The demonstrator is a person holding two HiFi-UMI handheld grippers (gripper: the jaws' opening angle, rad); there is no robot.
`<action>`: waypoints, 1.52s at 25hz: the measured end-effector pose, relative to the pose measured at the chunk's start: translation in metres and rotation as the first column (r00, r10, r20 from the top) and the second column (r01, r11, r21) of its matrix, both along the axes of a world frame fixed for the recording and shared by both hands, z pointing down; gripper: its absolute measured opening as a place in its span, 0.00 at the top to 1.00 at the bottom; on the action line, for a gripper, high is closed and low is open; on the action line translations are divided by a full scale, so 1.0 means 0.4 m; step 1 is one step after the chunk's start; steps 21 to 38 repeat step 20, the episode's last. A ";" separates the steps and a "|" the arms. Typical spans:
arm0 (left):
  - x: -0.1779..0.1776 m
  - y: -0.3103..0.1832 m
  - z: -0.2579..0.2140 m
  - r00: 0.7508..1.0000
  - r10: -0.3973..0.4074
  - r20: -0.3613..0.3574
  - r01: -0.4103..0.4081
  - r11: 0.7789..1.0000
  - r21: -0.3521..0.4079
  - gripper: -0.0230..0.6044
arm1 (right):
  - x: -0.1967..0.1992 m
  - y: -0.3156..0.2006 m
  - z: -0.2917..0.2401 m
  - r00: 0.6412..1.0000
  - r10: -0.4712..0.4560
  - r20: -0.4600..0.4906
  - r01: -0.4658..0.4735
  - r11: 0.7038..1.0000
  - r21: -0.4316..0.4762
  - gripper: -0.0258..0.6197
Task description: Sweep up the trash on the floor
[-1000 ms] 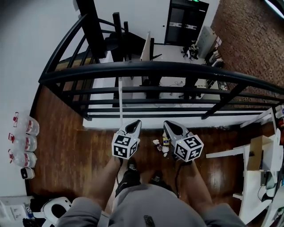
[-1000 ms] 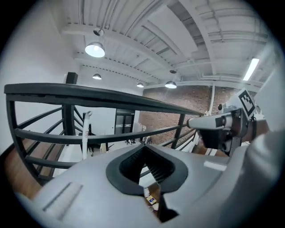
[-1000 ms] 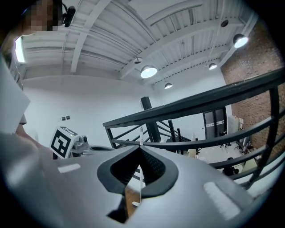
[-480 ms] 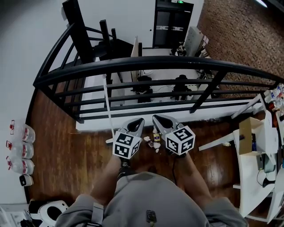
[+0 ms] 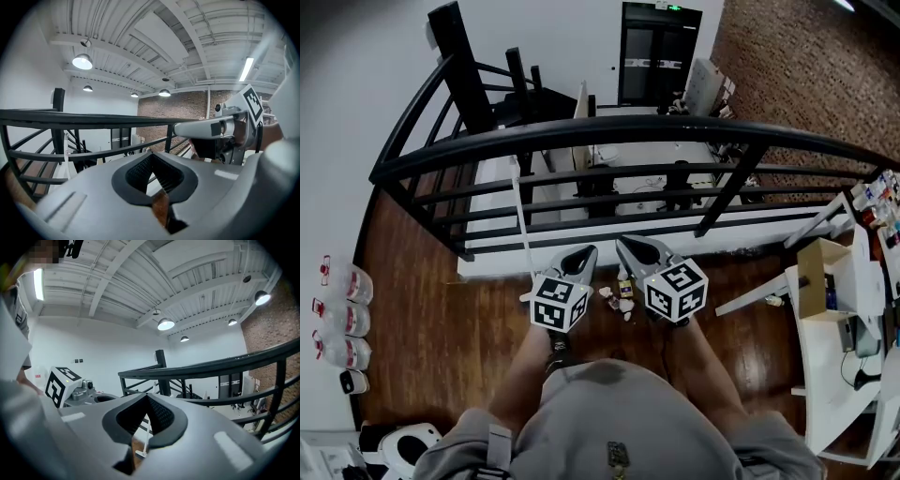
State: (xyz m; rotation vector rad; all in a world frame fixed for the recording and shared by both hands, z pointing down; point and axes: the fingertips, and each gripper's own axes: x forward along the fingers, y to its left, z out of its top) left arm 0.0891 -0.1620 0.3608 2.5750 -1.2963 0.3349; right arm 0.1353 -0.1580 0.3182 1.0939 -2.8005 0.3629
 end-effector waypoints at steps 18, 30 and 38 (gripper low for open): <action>0.032 0.029 -0.050 1.000 -0.004 0.000 0.004 0.999 0.046 0.95 | 0.016 0.039 -0.041 1.000 -0.022 0.016 0.021 0.999 0.038 0.96; 0.035 0.032 -0.055 1.000 -0.003 0.000 0.003 0.999 0.051 0.95 | 0.016 0.042 -0.045 1.000 -0.022 0.020 0.022 0.999 0.042 0.96; 0.035 0.032 -0.055 1.000 -0.003 0.000 0.003 0.999 0.051 0.95 | 0.016 0.042 -0.045 1.000 -0.022 0.020 0.022 0.999 0.042 0.96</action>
